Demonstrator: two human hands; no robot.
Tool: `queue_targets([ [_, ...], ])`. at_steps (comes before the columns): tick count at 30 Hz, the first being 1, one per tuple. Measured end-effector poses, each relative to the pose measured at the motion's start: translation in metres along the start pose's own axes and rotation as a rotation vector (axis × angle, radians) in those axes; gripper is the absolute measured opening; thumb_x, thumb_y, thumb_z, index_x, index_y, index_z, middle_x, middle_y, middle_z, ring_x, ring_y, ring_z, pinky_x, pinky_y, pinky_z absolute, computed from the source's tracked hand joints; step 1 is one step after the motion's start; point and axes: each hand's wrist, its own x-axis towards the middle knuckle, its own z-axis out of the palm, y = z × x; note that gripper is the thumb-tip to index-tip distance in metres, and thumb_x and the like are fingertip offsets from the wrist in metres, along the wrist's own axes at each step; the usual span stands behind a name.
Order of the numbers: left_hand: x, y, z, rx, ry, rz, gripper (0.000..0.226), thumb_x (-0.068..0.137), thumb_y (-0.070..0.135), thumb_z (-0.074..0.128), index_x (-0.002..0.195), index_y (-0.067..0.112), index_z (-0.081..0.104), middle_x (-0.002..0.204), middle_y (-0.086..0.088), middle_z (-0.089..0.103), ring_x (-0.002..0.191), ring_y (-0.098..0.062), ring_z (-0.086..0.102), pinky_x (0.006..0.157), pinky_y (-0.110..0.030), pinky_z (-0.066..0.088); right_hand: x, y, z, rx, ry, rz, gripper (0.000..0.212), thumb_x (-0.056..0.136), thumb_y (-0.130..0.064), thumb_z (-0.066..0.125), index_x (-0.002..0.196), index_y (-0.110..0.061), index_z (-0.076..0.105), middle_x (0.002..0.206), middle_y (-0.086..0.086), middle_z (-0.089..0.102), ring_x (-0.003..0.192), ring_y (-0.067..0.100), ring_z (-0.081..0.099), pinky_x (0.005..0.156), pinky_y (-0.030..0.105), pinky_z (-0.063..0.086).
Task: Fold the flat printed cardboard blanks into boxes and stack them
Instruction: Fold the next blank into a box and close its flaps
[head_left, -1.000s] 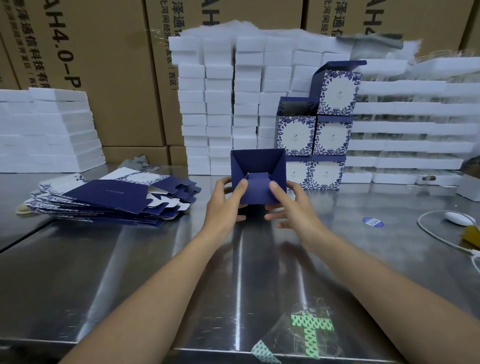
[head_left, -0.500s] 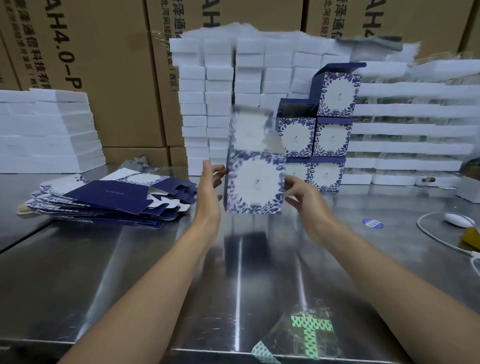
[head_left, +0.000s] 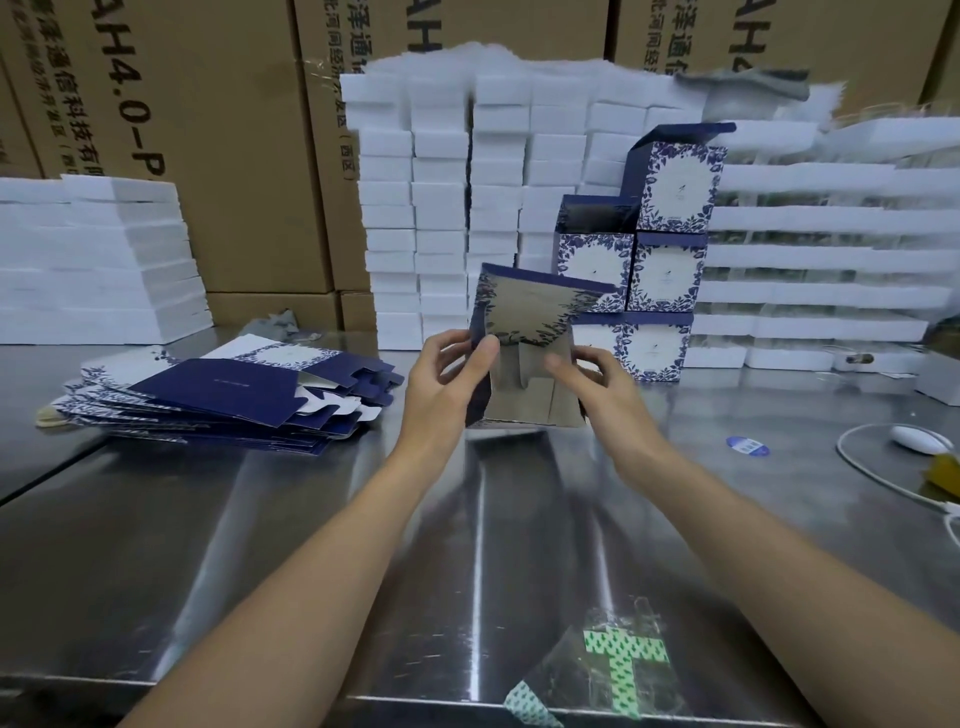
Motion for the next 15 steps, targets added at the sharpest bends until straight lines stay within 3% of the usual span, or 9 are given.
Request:
queue_targets([
  [2,0.002,-0.003,0.001,0.036,0.018,0.008,0.037,0.090,0.046,0.080,0.119,0.027,0.068,0.107,0.020,0.074,0.100,0.008,0.068,0.085,-0.023,0.055,0.000,0.000,0.001,-0.036,0.010,-0.027,0.041,0.094,-0.049,0.076,0.126,-0.025,0.068,0.118,-0.011,0.073,0.100,-0.008,0.066,0.085,0.017,0.047],
  [4,0.006,-0.004,-0.001,0.103,0.105,0.020,0.014,0.097,0.039,0.075,0.102,0.026,0.071,0.091,0.020,0.073,0.082,0.004,0.068,0.071,-0.020,0.051,0.003,0.002,-0.001,-0.063,0.073,-0.069,0.026,0.097,-0.047,0.072,0.103,-0.021,0.073,0.091,-0.021,0.071,0.078,-0.006,0.060,0.074,0.014,0.043],
  [6,0.012,-0.007,-0.008,0.105,0.220,-0.038,0.035,0.104,0.034,0.066,0.073,0.024,0.055,0.063,0.016,0.050,0.059,-0.008,0.047,0.061,-0.032,0.037,0.008,0.004,-0.005,-0.036,0.185,-0.076,0.038,0.102,-0.039,0.067,0.071,-0.022,0.056,0.059,-0.021,0.050,0.053,-0.001,0.042,0.057,0.020,0.034],
  [7,0.013,-0.003,-0.013,0.046,0.271,-0.108,0.038,0.105,0.034,0.065,0.071,0.024,0.051,0.063,0.013,0.046,0.060,-0.009,0.041,0.061,-0.033,0.034,0.009,0.003,-0.008,0.035,0.229,-0.027,0.040,0.104,-0.035,0.065,0.068,-0.023,0.052,0.056,-0.018,0.047,0.050,0.000,0.040,0.055,0.024,0.033],
  [9,0.015,0.005,-0.020,-0.173,0.265,-0.287,0.022,0.103,0.038,0.067,0.091,0.020,0.066,0.089,0.002,0.065,0.079,-0.013,0.054,0.071,-0.030,0.047,0.010,-0.004,-0.013,0.289,0.216,0.144,0.026,0.104,-0.033,0.066,0.082,-0.019,0.066,0.067,-0.011,0.065,0.054,0.002,0.058,0.059,0.023,0.047],
  [11,0.016,0.007,-0.024,-0.249,0.219,-0.366,0.031,0.101,0.040,0.070,0.121,0.016,0.069,0.124,-0.007,0.069,0.098,-0.018,0.059,0.076,-0.030,0.055,0.009,-0.008,-0.016,0.365,0.172,0.205,0.019,0.102,-0.034,0.070,0.093,-0.018,0.071,0.077,-0.006,0.074,0.065,0.004,0.068,0.061,0.023,0.055],
  [13,0.018,0.006,-0.024,-0.209,0.233,-0.342,0.045,0.101,0.040,0.071,0.136,0.014,0.064,0.139,-0.008,0.065,0.105,-0.019,0.060,0.077,-0.030,0.057,0.009,-0.009,-0.016,0.250,0.210,0.120,0.019,0.100,-0.036,0.073,0.090,-0.021,0.067,0.081,-0.003,0.072,0.070,0.008,0.065,0.065,0.025,0.051],
  [15,0.016,0.006,-0.020,-0.184,0.220,-0.302,0.041,0.101,0.039,0.070,0.135,0.017,0.066,0.136,-0.005,0.067,0.111,-0.019,0.063,0.082,-0.031,0.060,0.005,-0.011,-0.015,0.072,0.325,-0.071,0.020,0.096,-0.033,0.077,0.092,-0.022,0.061,0.084,-0.003,0.062,0.071,0.005,0.056,0.069,0.025,0.044],
])
